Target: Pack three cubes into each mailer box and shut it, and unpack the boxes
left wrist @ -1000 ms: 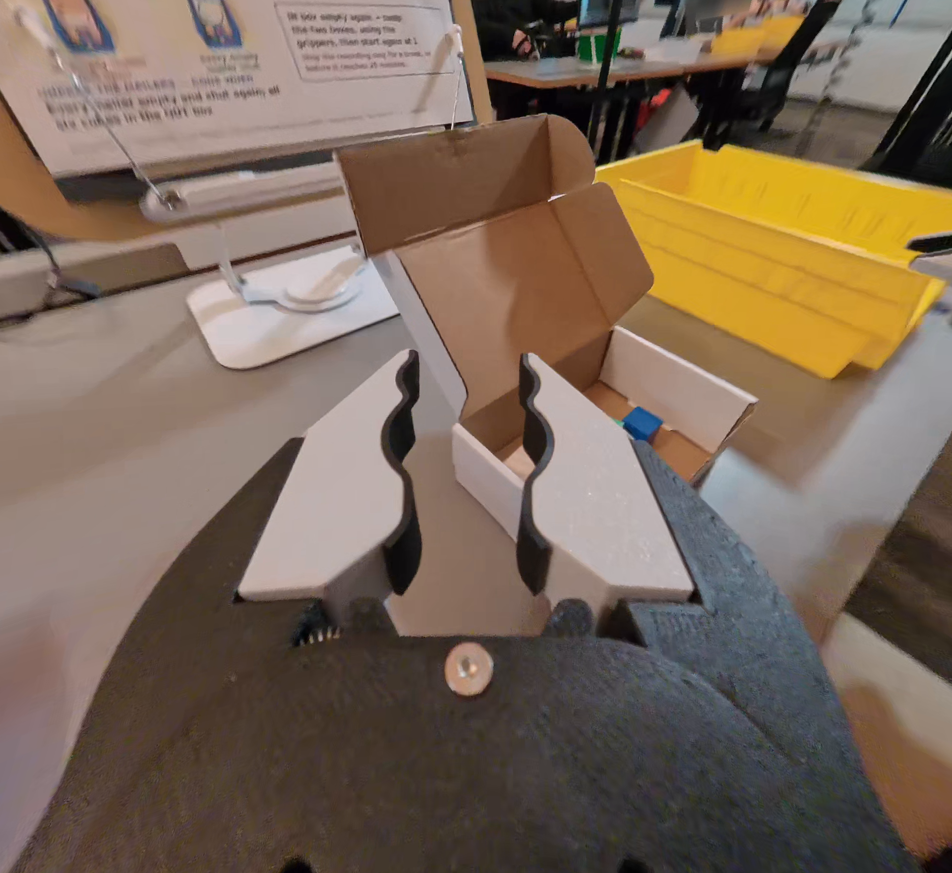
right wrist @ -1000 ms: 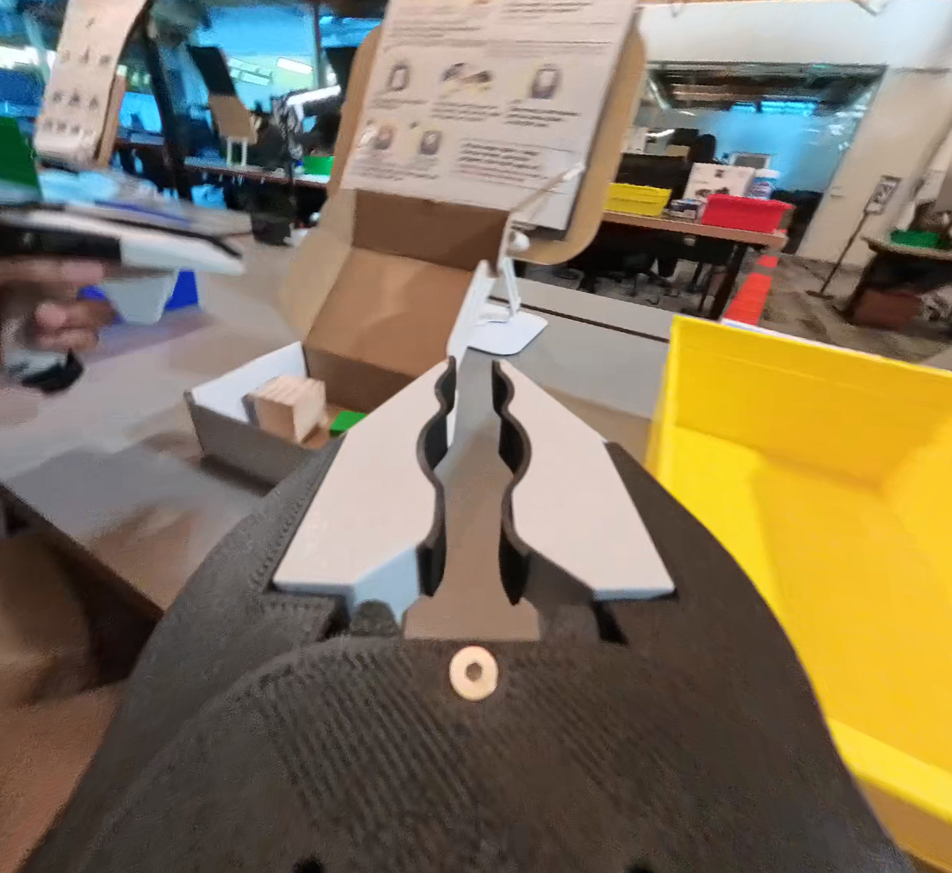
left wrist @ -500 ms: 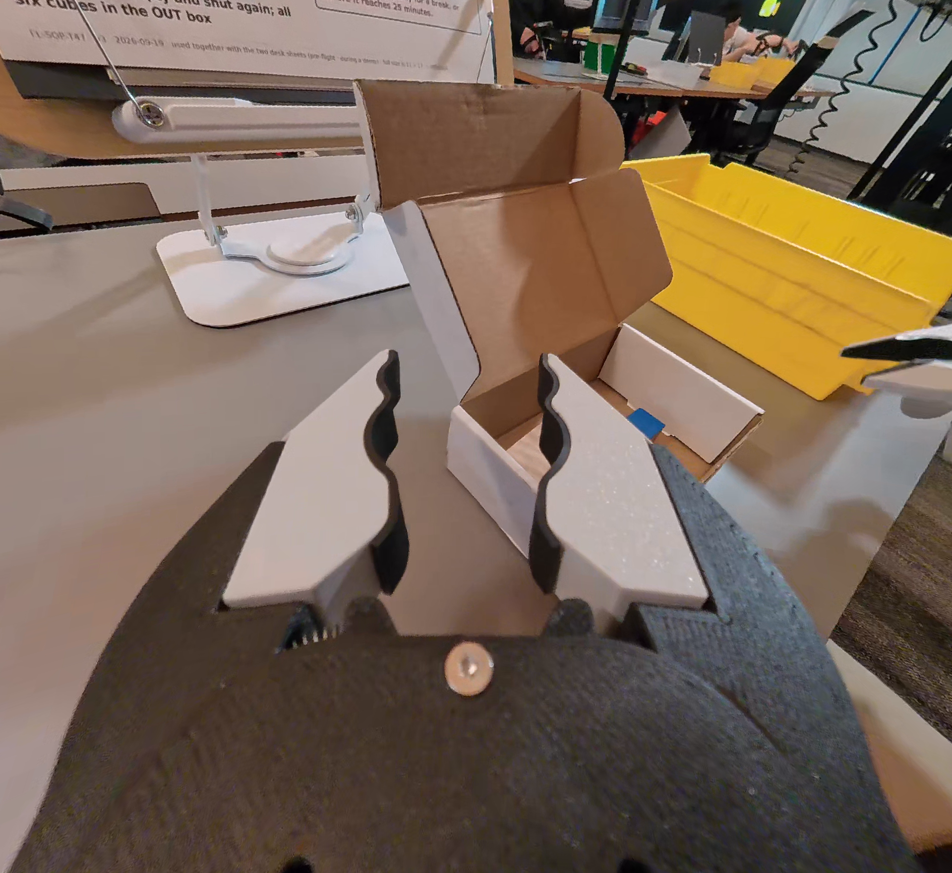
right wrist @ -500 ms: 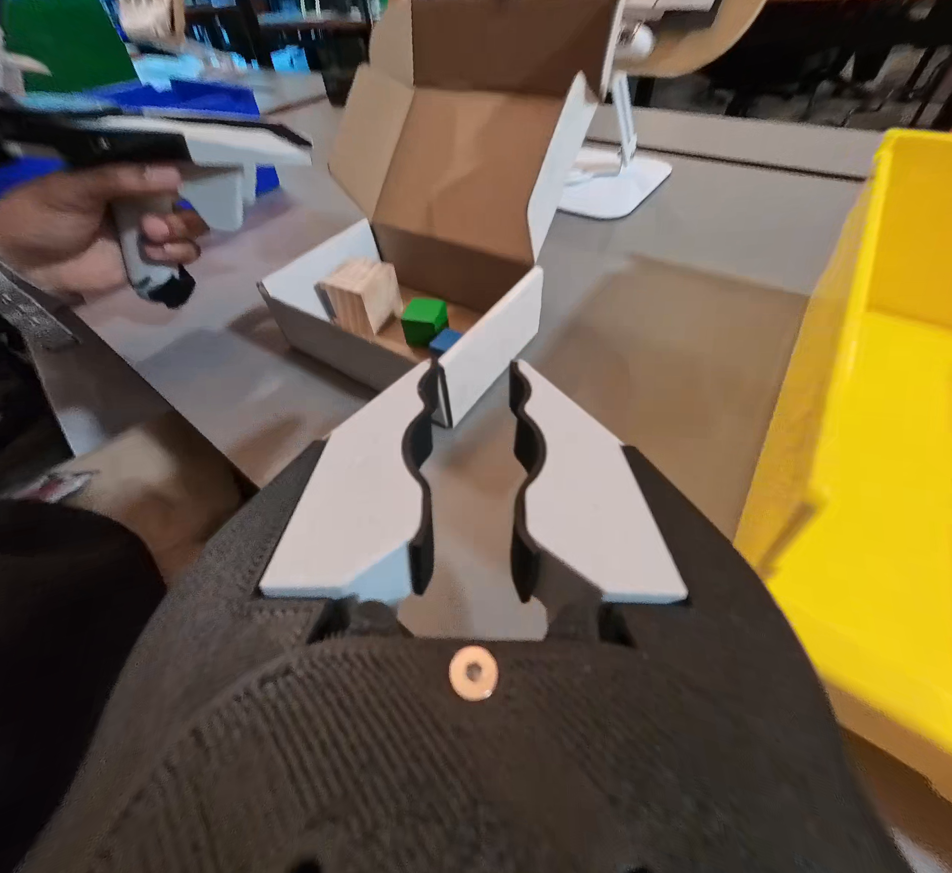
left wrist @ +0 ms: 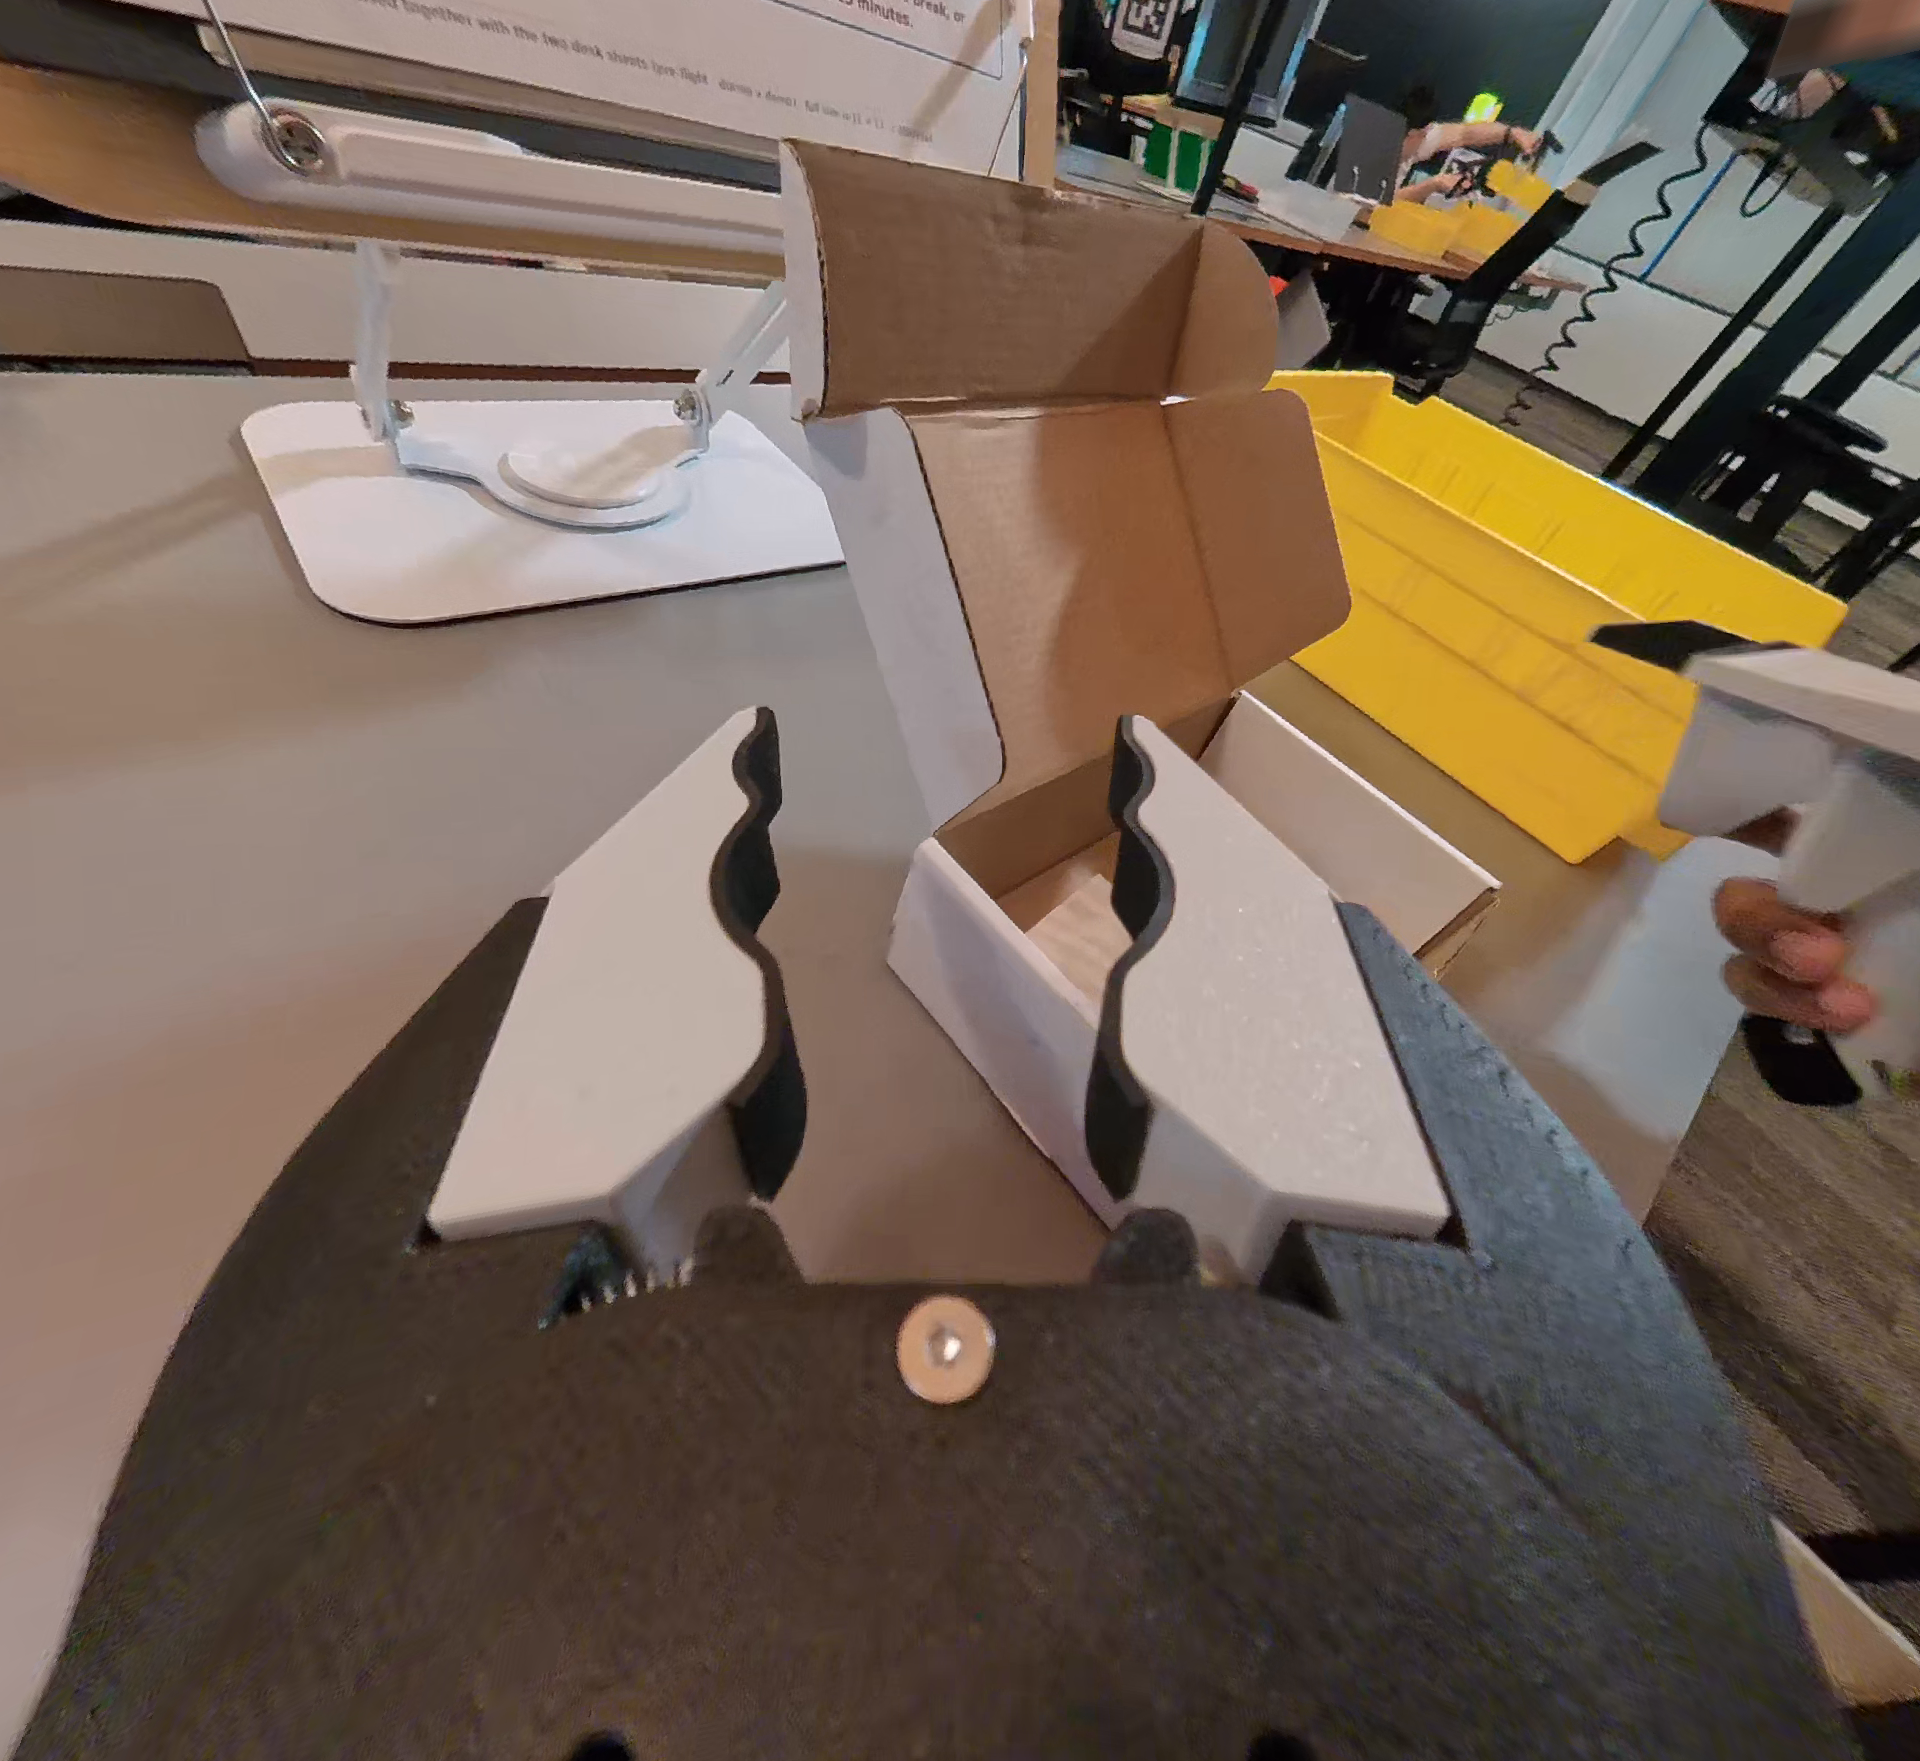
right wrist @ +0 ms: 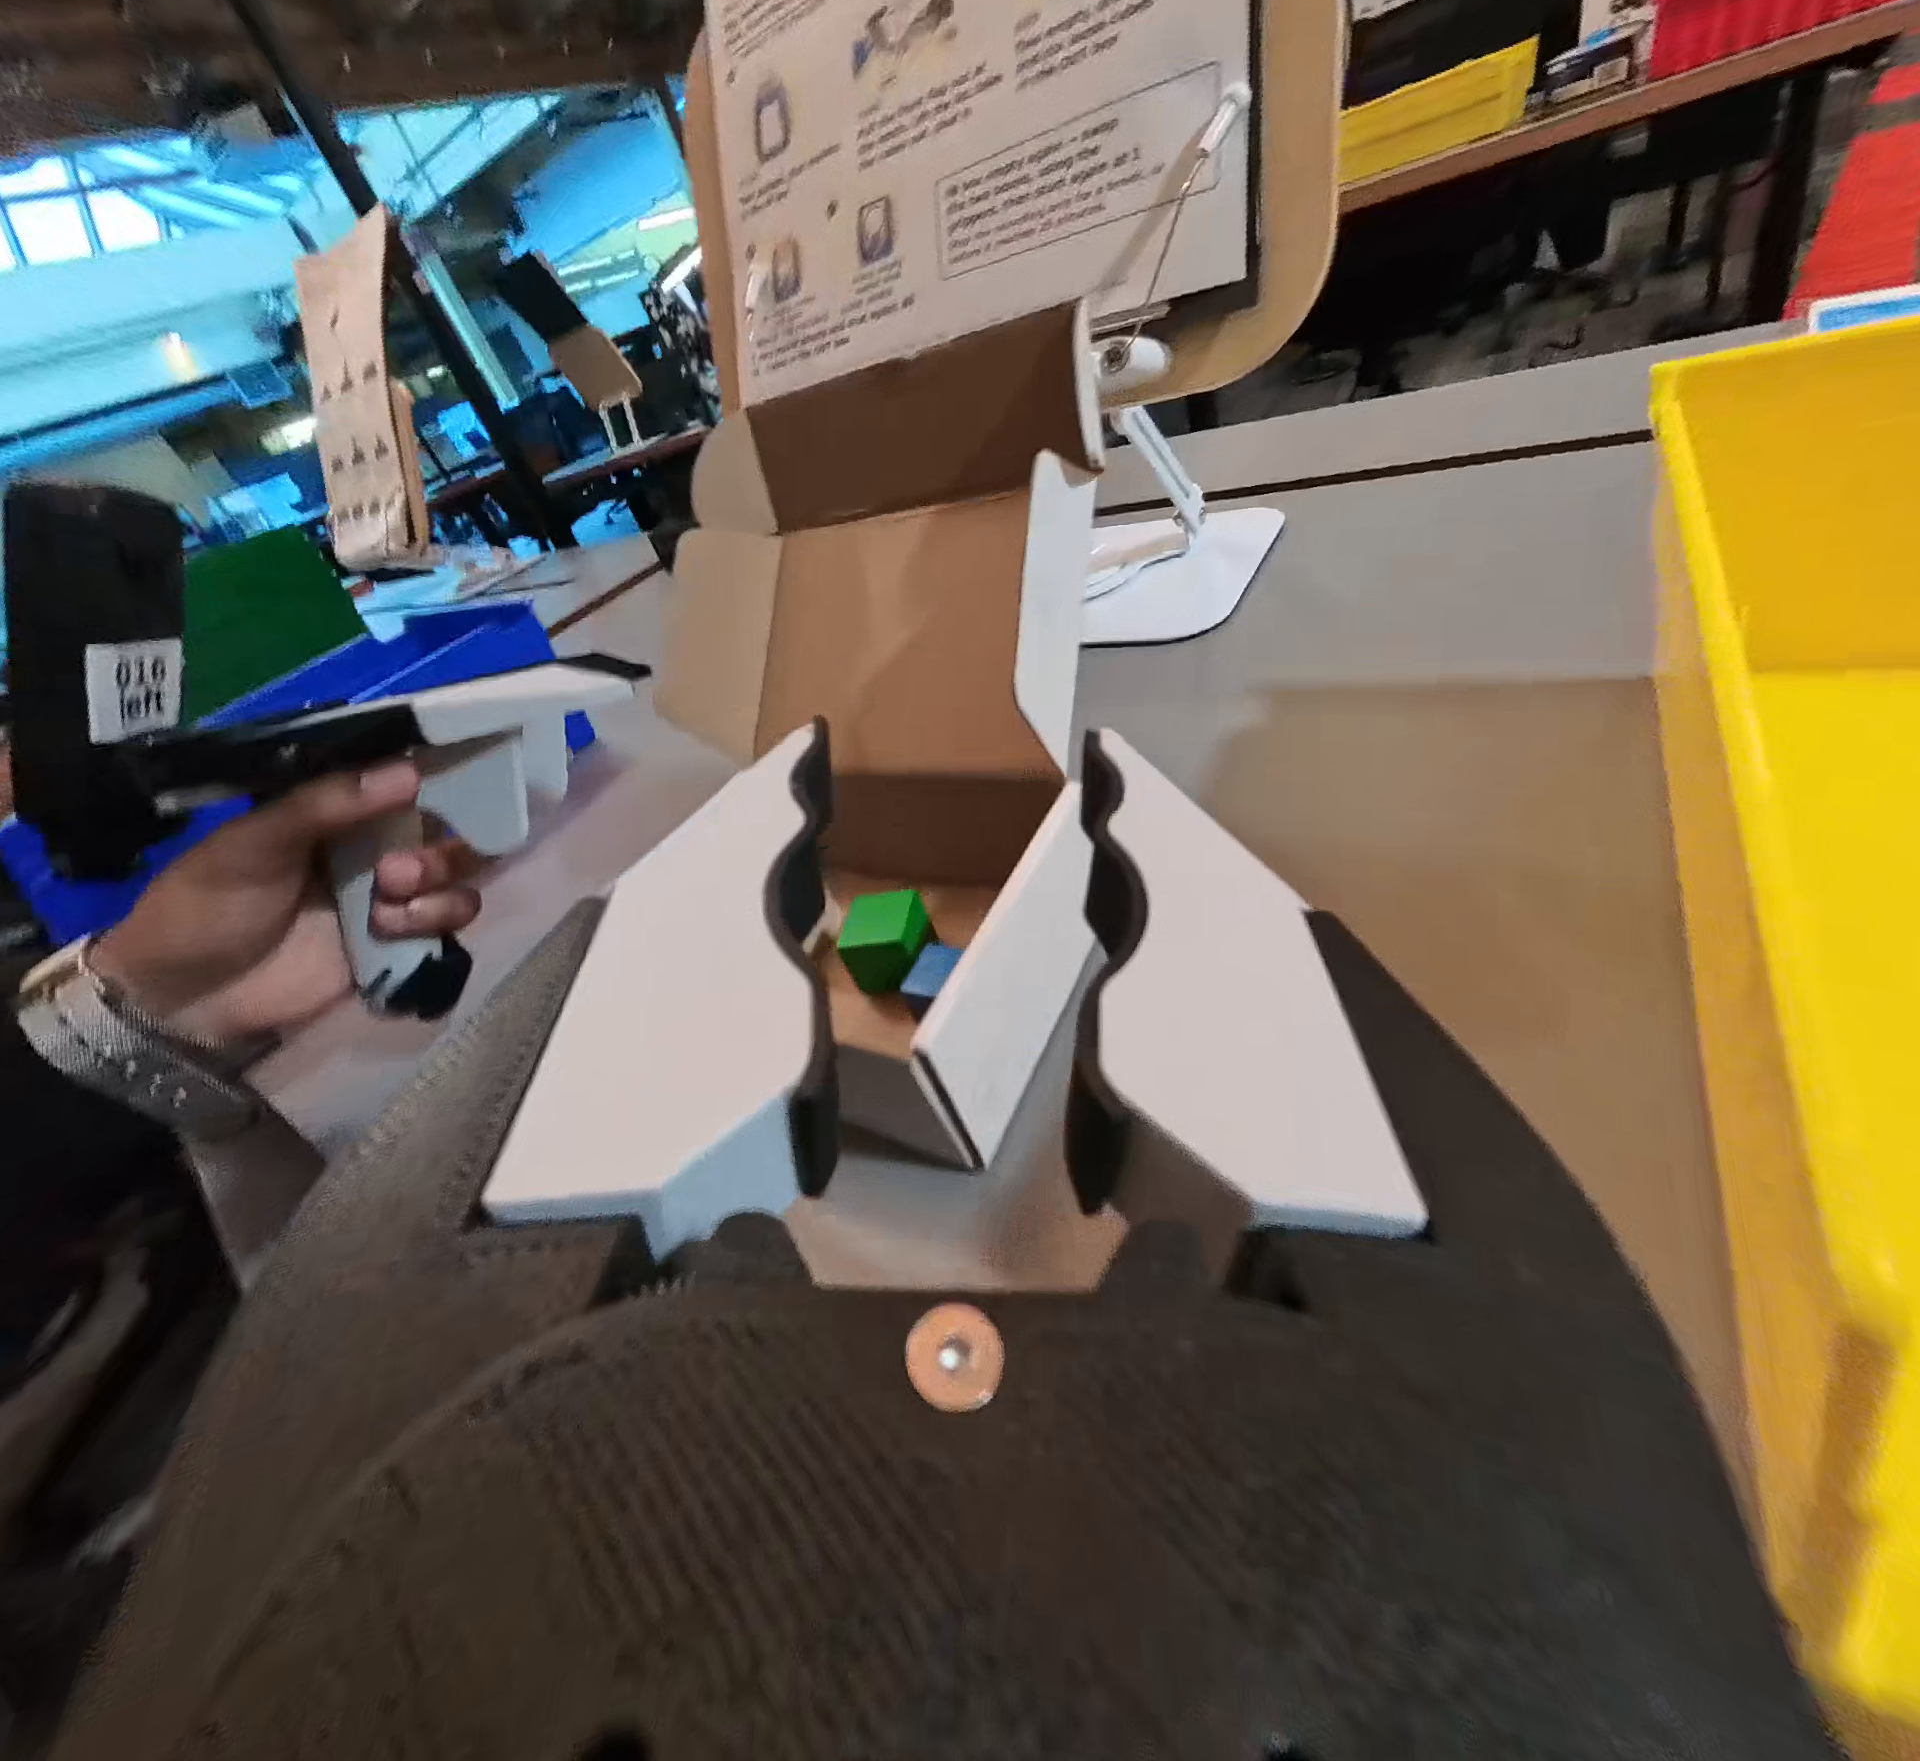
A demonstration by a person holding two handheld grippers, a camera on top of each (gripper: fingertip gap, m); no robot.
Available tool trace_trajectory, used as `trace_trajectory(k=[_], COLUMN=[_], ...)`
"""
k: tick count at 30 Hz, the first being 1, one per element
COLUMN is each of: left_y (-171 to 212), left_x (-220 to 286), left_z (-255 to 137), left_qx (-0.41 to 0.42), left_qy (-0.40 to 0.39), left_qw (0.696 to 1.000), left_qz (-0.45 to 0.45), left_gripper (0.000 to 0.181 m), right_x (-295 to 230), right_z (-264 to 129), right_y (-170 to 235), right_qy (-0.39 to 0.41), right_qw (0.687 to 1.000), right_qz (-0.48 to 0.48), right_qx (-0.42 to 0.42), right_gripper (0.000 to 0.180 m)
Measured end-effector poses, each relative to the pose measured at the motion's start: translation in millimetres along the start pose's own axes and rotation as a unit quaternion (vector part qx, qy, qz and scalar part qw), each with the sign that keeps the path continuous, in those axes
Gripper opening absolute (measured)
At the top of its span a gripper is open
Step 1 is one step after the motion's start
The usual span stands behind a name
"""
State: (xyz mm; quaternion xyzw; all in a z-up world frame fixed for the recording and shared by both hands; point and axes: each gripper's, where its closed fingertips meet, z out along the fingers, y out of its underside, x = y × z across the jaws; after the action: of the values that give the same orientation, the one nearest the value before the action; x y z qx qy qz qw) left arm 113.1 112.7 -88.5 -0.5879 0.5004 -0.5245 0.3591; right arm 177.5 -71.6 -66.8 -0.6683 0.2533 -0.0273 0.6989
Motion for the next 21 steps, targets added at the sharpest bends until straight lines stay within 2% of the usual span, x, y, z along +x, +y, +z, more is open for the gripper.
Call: trace_trajectory(k=[3,6,11,16,21], left_y=[2.2,1.6,-2.1,6.3,20.0], left_x=[0.7,7.3,12.4,29.8,39.1], left_z=[6.9,10.3,14.3,12.3,8.9], left_qx=[-0.008,-0.007,-0.003,-0.014,-0.033], left_qy=[0.013,0.034,0.043,0.079,0.083], left_qw=[1.000,0.999,0.999,0.996,0.992], left_qz=[-0.016,-0.030,-0.007,0.038,0.090], left_gripper=[0.063,0.064,0.064,0.060,0.060], right_x=[4.6,7.7,11.2,1.8,-5.7], right_z=[22.5,46.8,75.9,71.5,61.9], right_y=[0.6,0.0,3.7,14.8,26.0], right_qy=[0.003,0.013,0.019,-0.026,-0.046], right_qw=[1.000,0.999,0.997,0.998,0.996], right_qz=[0.005,-0.040,-0.067,-0.030,-0.023], right_qx=[0.001,-0.006,-0.028,-0.054,-0.074], right_gripper=[0.048,0.047,0.046,0.044,0.044])
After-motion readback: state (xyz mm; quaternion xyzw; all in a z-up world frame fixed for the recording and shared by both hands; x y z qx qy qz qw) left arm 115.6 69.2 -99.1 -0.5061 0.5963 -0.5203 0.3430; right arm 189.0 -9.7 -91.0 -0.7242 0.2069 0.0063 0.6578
